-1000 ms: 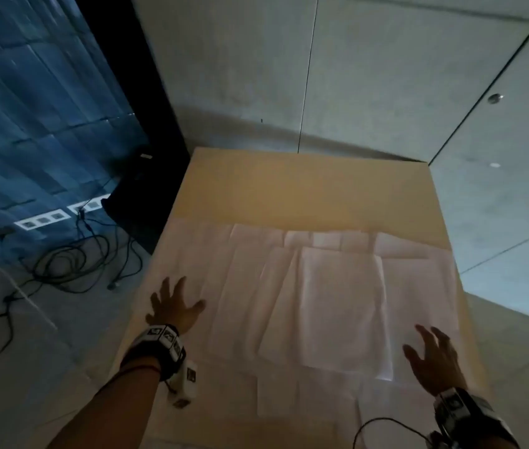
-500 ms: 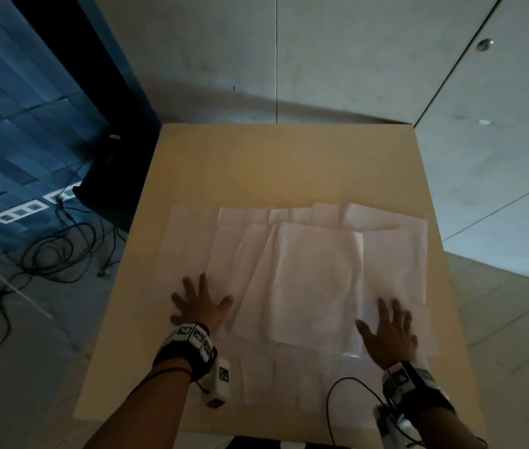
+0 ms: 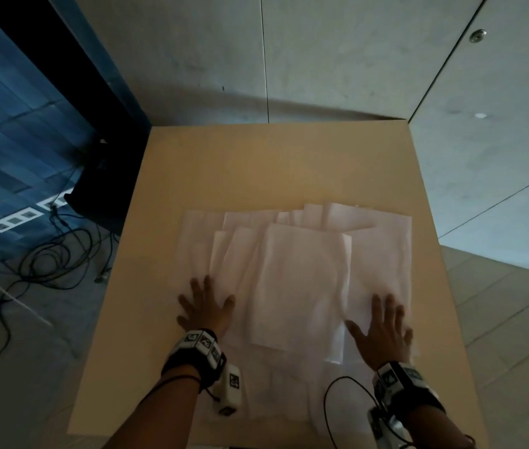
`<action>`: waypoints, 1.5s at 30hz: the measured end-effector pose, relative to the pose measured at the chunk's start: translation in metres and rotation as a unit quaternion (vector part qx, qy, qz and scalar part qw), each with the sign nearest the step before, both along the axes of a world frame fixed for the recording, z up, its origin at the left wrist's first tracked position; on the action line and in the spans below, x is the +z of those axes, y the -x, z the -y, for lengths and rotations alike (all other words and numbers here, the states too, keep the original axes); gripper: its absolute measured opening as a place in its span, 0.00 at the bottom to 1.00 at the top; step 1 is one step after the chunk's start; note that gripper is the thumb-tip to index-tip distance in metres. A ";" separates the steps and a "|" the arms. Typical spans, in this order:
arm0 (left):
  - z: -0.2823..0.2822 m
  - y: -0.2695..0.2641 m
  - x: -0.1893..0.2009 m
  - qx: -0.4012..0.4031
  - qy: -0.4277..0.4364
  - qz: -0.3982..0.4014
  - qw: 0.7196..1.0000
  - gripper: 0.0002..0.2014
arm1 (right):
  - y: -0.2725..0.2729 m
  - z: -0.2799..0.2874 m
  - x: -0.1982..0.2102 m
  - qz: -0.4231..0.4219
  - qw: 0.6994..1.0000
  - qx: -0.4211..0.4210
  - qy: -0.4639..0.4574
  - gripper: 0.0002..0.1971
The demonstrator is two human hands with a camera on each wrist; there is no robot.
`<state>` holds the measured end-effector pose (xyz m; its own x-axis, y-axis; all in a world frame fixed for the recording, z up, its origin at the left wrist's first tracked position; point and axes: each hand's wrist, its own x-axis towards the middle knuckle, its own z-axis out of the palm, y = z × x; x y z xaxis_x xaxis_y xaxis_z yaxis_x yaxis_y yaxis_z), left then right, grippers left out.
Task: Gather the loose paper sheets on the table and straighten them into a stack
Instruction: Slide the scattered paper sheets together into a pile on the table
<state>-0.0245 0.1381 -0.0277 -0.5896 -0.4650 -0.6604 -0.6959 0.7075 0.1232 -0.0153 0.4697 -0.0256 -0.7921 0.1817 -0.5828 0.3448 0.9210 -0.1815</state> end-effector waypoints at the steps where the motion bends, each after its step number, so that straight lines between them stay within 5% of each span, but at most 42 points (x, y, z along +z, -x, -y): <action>1: -0.005 -0.001 0.001 0.001 -0.001 -0.006 1.000 0.40 | -0.001 0.005 0.000 0.001 1.000 -0.003 0.002 0.44; 7: 0.011 0.002 0.011 0.032 0.009 -0.065 0.997 0.43 | 0.013 -0.008 0.007 -0.038 0.997 -0.063 0.031 0.40; 19: -0.012 0.007 0.003 -0.052 -0.006 0.004 0.999 0.43 | 0.008 0.000 -0.002 -0.024 0.999 -0.027 0.019 0.42; 25: -0.003 0.004 0.010 -0.078 0.012 -0.071 0.994 0.42 | 0.007 -0.017 -0.001 -0.022 0.999 -0.040 -0.001 0.45; 39: -0.030 0.004 0.011 -0.082 -0.011 -0.021 0.996 0.42 | 0.014 -0.008 0.001 -0.037 0.997 -0.061 0.035 0.37; 45: -0.024 0.003 0.008 -0.072 -0.027 0.016 0.997 0.46 | 0.012 -0.013 -0.006 -0.021 0.999 -0.044 0.017 0.42</action>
